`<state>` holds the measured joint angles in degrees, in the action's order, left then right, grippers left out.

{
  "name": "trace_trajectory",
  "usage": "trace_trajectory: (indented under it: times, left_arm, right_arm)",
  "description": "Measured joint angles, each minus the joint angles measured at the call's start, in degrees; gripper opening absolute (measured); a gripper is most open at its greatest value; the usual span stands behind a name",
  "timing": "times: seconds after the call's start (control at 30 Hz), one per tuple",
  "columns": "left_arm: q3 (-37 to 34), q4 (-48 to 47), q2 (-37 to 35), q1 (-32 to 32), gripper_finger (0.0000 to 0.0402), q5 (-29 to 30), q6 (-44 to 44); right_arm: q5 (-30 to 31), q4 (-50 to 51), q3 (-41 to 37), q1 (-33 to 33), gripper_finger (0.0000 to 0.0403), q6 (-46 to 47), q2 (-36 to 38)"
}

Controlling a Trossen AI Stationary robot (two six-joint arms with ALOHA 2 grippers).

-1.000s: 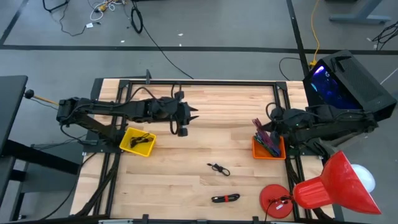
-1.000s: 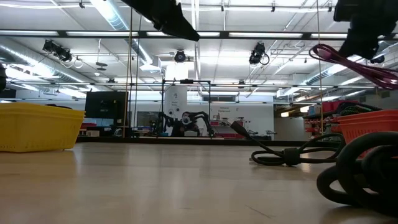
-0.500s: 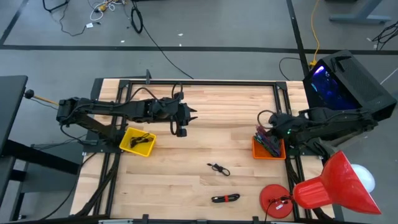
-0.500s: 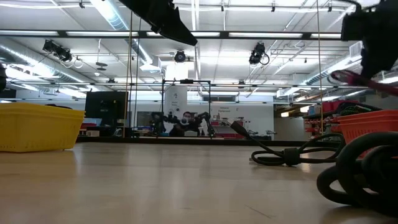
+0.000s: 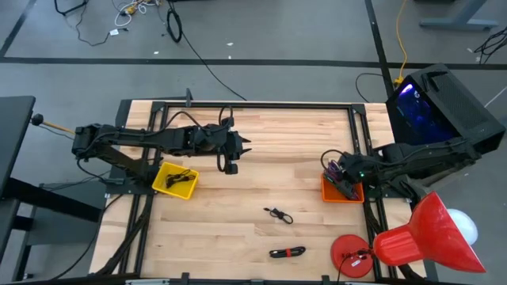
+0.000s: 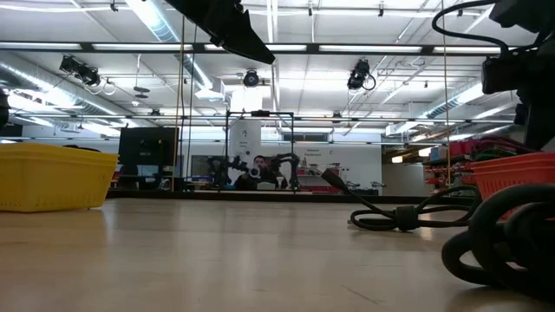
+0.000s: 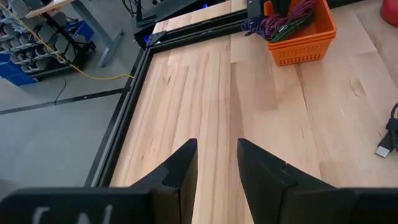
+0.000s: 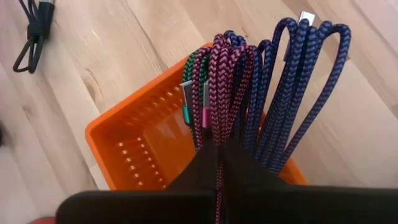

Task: Pick & Place USB Port
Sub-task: Put the black charger cable into the orange basket, then put the black charger cable into the yellow basket

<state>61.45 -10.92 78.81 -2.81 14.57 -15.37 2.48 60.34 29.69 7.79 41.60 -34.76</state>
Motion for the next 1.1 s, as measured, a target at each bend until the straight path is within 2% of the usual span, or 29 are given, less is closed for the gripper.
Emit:
trace_trajectory:
  times: [0.47, 0.77, 0.83, 0.97, 1.1]
  left_arm:
    - [0.00, 0.06, 0.04, 0.04, 0.0119, -0.05, 0.20]
    - [0.00, 0.09, 0.04, 0.04, 0.0119, -0.92, 0.29]
    - [0.00, 0.09, 0.04, 0.04, 0.0119, -0.90, 0.53]
    - [0.00, 0.09, 0.04, 0.04, 0.0119, -0.92, 0.80]
    - [0.00, 0.05, 0.04, 0.04, 0.0119, -0.90, 0.80]
  right_arm:
    - [-1.18, -1.25, 0.20, -0.02, 0.0098, -1.10, 1.66]
    - [0.93, 1.72, 4.68, -0.02, 0.0111, 0.02, 2.94]
    - [0.94, -1.40, 5.09, -0.02, 0.0112, 0.83, 2.95]
    - [-2.68, -15.76, 5.09, 0.02, 0.0112, -3.56, 2.75]
    - [-4.76, -28.83, 5.27, 1.67, 0.0112, -6.68, -1.85]
